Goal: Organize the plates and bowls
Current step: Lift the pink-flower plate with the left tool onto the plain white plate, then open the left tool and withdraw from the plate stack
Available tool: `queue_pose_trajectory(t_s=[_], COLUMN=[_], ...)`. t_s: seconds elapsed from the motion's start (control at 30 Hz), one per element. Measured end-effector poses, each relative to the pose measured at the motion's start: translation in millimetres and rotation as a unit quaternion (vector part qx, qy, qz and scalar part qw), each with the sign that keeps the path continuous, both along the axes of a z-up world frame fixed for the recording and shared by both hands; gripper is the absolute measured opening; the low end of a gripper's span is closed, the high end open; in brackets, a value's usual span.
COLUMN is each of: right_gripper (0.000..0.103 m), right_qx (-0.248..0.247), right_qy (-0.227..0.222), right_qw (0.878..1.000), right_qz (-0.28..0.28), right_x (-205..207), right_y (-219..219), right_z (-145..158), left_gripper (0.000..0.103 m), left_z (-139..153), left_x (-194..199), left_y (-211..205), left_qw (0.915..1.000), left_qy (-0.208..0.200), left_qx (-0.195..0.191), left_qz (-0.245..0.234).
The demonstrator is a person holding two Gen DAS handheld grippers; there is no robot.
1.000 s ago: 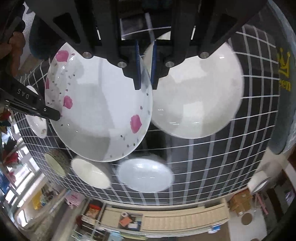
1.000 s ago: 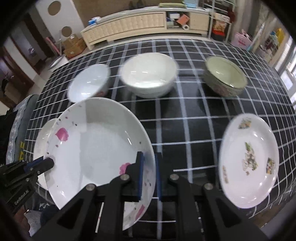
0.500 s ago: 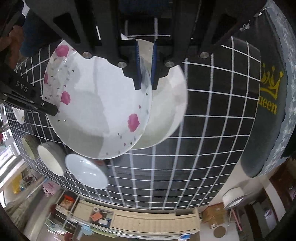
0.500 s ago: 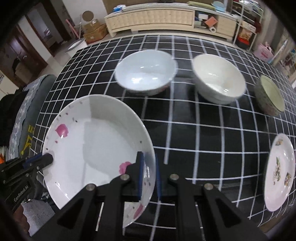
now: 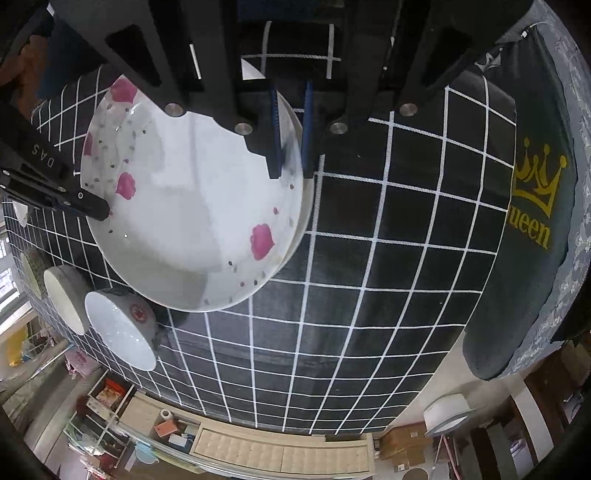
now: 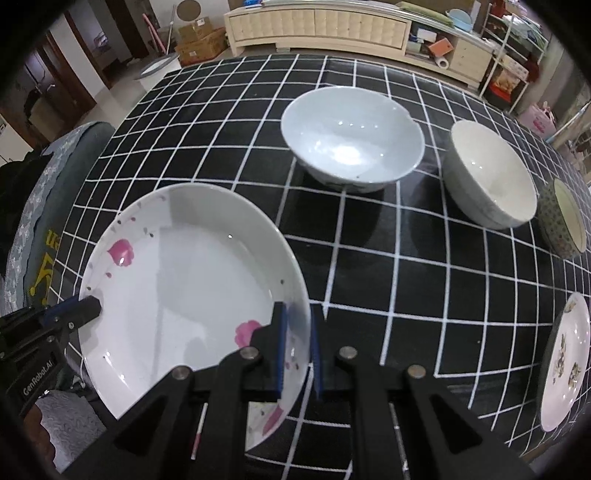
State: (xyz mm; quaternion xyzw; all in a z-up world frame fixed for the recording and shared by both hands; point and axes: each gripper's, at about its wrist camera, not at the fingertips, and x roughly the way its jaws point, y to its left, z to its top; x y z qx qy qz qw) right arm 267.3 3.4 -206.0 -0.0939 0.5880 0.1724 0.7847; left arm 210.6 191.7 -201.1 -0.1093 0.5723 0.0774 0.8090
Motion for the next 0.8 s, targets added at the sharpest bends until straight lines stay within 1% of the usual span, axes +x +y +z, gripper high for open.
queue_pose_trajectory(t_s=[0.17, 0.43, 0.57, 0.67, 0.8], right_gripper=[0.016, 0.016, 0.016, 0.016, 0.016], right_qx=[-0.011, -0.027, -0.026, -0.027, -0.007], right_qy=[0.002, -0.012, -0.007, -0.013, -0.008], right_qw=[1.0, 0.999, 0.999, 0.999, 1.0], right_qz=[0.002, 0.018, 0.019, 0.019, 0.012], right_x=[2, -5, -6, -9, -7], right_y=[8, 14, 14, 10, 3], right_z=[-7, -6, -6, -3, 2], left_gripper=[0.008, 0.009, 0.009, 0.01, 0.01], left_z=[-4, -8, -6, 0, 5], left_x=[3, 3, 0, -3, -7], left_y=[4, 10, 11, 15, 14], left_qw=[1.0, 0.9998, 0.9998, 0.9996, 0.9994], left_qy=[0.003, 0.003, 0.0, -0.004, -0.004], left_qx=[0.0, -0.007, -0.003, -0.005, 0.003], left_qz=[0.007, 0.017, 0.02, 0.028, 0.035])
